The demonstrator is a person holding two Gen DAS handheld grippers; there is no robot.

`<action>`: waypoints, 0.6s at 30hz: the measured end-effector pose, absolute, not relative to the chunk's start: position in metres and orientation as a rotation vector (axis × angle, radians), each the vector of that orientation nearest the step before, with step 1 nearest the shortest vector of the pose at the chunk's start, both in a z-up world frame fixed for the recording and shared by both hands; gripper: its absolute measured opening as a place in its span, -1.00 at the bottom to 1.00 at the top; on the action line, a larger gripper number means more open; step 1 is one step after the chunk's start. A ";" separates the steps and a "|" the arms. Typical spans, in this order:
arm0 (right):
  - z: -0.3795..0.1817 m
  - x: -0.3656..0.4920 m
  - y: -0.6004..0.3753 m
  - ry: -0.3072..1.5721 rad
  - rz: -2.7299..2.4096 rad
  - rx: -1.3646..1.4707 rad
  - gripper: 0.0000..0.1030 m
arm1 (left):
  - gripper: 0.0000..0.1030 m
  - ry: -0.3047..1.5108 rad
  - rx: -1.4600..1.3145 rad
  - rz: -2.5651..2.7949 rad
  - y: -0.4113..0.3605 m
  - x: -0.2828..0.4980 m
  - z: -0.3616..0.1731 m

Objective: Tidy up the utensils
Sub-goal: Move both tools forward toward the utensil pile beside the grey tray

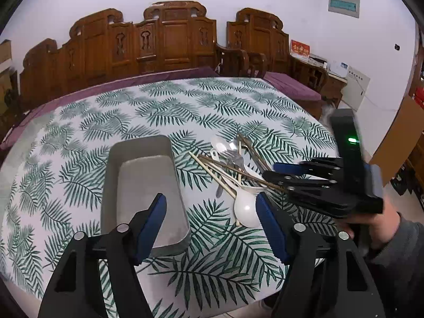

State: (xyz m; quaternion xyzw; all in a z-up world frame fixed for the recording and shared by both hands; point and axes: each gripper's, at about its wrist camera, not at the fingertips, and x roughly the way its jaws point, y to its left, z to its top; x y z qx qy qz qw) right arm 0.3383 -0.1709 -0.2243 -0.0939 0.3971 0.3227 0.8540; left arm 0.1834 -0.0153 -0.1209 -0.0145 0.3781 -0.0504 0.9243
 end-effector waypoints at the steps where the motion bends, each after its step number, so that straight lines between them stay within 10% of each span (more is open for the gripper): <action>1: -0.229 0.342 -0.168 0.847 0.688 -0.205 -0.49 | 0.24 0.784 -0.031 -0.105 -0.016 0.184 -0.124; 18: -0.248 0.361 -0.154 0.876 0.718 -0.331 -0.88 | 0.23 0.846 -0.042 -0.108 -0.025 0.196 -0.146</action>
